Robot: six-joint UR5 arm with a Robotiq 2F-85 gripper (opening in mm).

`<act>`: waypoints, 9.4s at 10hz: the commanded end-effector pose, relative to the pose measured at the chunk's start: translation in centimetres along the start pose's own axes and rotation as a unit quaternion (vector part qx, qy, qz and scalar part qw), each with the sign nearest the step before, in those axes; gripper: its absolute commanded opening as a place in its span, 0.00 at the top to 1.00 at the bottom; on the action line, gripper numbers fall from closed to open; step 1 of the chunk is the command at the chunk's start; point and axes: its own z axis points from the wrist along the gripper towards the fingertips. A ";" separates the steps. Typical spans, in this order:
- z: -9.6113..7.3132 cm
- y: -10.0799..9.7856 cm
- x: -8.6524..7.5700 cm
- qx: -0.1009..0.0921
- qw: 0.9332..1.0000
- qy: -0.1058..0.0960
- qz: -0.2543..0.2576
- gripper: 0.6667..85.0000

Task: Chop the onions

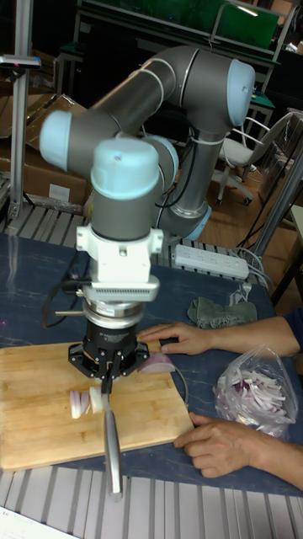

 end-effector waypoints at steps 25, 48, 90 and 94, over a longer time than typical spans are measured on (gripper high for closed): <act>-1.4 -1.5 0.3 -0.025 1.000 0.000 -0.017 1.00; -0.3 -0.2 1.0 0.049 0.975 -0.001 -0.218 1.00; -7.9 -6.0 -0.8 0.044 0.996 0.012 -0.083 1.00; -8.3 -7.5 -1.9 0.055 0.997 -0.003 -0.049 1.00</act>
